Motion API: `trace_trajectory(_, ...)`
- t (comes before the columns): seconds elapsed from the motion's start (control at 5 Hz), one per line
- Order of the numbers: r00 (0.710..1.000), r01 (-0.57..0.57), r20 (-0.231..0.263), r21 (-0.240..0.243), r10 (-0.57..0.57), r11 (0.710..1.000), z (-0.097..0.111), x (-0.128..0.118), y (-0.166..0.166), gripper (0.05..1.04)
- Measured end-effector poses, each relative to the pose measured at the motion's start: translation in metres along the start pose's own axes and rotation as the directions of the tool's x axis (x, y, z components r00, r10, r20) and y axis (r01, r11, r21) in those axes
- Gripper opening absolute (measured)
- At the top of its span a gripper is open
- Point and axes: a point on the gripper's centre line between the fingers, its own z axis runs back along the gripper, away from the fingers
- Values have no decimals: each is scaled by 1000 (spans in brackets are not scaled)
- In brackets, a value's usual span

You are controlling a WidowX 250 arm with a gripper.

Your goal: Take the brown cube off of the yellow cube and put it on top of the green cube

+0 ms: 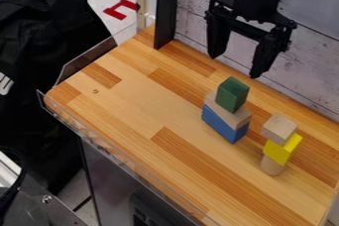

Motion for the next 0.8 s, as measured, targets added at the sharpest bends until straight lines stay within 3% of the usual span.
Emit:
trace_trajectory(0.2, 999, -6, -35, -2, 6, 1000, -11, -1, 1, 999)
trace_trajectory(0.6, 997, 36, -63, -125, -44, 991, -36, -10, -24, 999)
trace_trajectory(0.8, 993, 70, -81, -123, -81, 990, -41, -13, -36, 999)
